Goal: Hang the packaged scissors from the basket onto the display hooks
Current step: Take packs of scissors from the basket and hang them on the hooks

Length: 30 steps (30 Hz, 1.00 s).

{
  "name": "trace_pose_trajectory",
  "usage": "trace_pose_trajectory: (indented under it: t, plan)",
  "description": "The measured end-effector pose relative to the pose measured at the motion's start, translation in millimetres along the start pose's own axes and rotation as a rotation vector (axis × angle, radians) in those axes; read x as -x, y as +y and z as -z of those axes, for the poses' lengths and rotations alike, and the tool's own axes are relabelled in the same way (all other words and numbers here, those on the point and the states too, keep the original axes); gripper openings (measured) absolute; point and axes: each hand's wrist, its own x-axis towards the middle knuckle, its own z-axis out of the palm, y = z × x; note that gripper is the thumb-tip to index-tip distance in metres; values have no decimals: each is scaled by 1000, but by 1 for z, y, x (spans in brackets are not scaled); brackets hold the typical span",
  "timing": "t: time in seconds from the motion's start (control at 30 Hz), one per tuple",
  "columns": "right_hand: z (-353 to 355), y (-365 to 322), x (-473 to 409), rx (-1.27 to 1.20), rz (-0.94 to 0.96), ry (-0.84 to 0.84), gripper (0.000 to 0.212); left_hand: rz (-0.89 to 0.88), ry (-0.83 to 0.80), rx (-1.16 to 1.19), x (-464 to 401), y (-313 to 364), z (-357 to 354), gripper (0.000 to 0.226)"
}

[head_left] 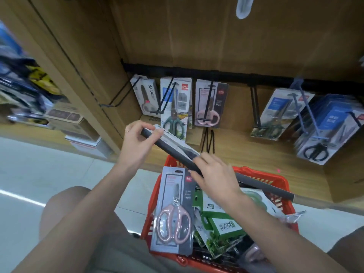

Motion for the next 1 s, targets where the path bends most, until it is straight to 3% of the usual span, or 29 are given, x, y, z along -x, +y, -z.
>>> trace_pose_trajectory:
  t: [0.07, 0.2, 0.4, 0.47, 0.57, 0.67, 0.83, 1.0]
  plan:
    - [-4, -16, -6, -88, 26, -41, 26, 20, 57, 18, -6, -5, 10, 11]
    - [-15, -34, -24, -458, -28, -240, 39, 186, 149, 211, -20, -8, 25, 32]
    - [-22, -44, -76, -842, -368, -407, 79, 267, 248, 232, -40, -16, 52, 21]
    - [-26, -42, -87, -763, -373, -421, 80, 307, 241, 266, -41, -22, 62, 15]
    - [-28, -23, -88, -384, -304, -449, 75, 355, 208, 326, -50, -27, 73, 22]
    - [-20, 14, -85, -103, -413, -668, 60, 403, 132, 295, -60, -26, 70, 30]
    - [-6, 47, -67, 206, -464, -1013, 30, 361, 40, 265, -65, -24, 48, 19]
    - [-9, 47, -56, 339, -451, -998, 22, 326, 5, 249, -70, -22, 42, 17]
